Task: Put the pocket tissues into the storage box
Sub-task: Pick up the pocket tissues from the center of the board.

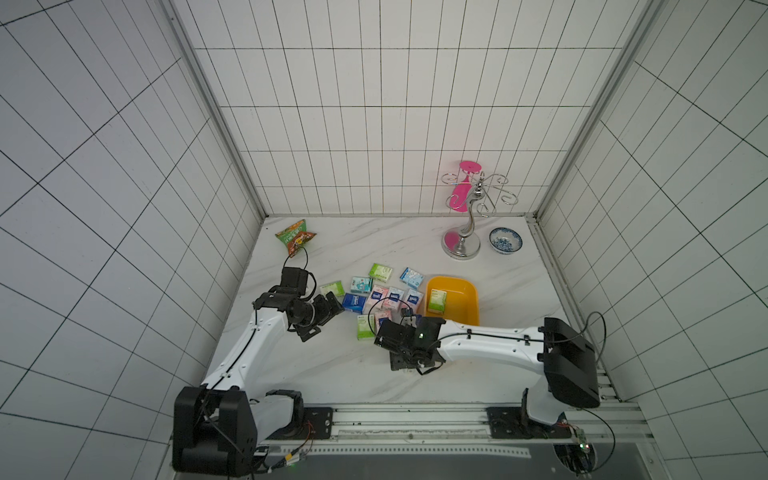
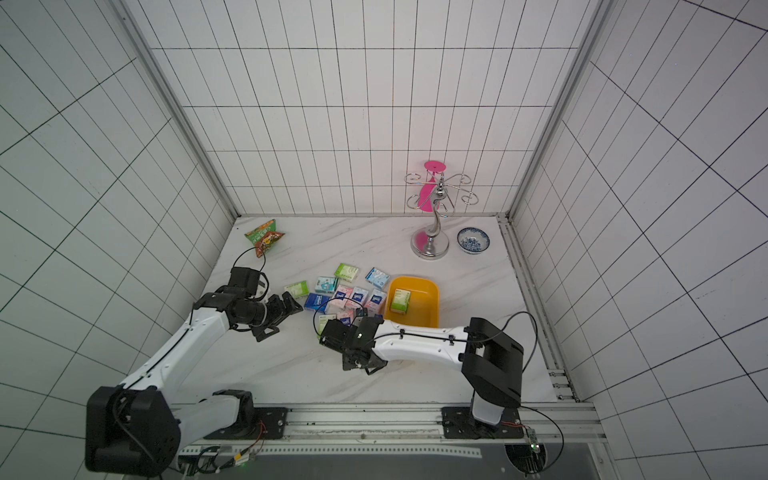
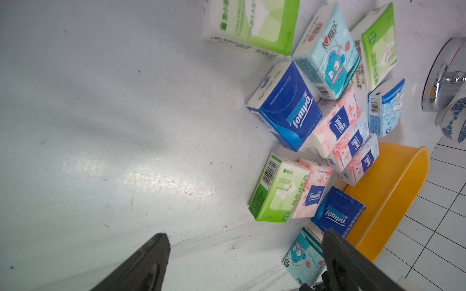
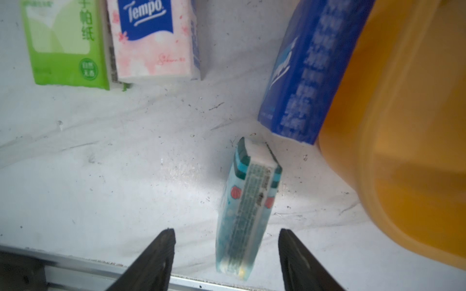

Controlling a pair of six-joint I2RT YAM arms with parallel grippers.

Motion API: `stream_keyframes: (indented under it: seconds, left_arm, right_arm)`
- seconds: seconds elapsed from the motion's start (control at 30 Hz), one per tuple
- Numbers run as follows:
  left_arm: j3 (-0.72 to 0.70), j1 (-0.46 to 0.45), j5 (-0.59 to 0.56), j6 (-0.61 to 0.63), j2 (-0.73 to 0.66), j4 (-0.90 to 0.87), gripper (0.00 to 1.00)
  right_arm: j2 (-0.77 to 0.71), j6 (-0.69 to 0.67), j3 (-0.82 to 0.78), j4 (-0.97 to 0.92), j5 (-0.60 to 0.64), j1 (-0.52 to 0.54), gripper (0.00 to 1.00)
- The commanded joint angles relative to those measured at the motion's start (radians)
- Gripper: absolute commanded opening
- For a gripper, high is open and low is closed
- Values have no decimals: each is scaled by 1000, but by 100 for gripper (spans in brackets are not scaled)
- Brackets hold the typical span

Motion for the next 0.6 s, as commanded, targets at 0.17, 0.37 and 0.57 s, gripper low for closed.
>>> stream_keyframes:
  seconds: [0.17,0.37,0.57]
  left_arm:
    - [0,1,17,5,-21,6,98]
    - [-3,-1,6,11,-40,-10,98]
    - [-7,-3,4,13,-52,-11,98]
  right_arm:
    - [73,80,49,-8,114,-3,62]
    - [109,82,56,-1,115,-9,53]
    - [116,82,66,0,109,-11,38]
